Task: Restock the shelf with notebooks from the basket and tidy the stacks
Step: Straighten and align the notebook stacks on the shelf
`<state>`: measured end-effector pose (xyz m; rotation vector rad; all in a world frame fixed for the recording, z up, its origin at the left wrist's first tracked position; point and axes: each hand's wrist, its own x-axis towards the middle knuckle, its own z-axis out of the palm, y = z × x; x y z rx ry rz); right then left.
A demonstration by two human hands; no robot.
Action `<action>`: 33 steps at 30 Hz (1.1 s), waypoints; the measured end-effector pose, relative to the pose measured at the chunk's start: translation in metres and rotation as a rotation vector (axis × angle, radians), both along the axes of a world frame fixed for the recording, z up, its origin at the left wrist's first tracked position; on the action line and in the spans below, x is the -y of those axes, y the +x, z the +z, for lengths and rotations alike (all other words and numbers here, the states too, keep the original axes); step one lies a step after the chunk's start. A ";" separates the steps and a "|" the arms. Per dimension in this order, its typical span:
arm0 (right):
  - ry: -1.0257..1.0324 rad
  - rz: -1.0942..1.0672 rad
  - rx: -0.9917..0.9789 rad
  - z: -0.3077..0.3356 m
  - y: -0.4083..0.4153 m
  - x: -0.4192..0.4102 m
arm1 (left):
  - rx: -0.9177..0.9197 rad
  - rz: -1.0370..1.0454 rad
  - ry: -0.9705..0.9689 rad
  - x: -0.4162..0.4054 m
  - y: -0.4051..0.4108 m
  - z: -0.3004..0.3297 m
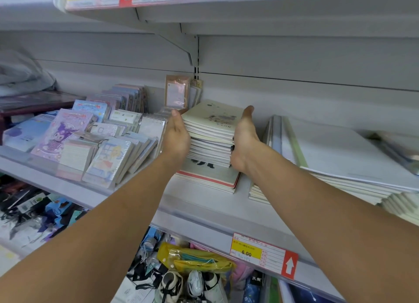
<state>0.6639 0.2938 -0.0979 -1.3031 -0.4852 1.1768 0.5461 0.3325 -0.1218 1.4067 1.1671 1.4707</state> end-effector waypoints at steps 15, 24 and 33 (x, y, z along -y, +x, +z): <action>0.587 -0.134 0.531 -0.054 -0.003 0.002 | -0.232 0.350 0.240 -0.009 0.009 -0.006; 0.582 -0.106 0.507 -0.050 -0.005 0.008 | -0.116 -0.321 0.161 -0.016 -0.035 -0.006; 0.527 -0.173 0.650 -0.050 -0.008 0.002 | -0.148 -0.268 0.208 -0.020 -0.032 -0.014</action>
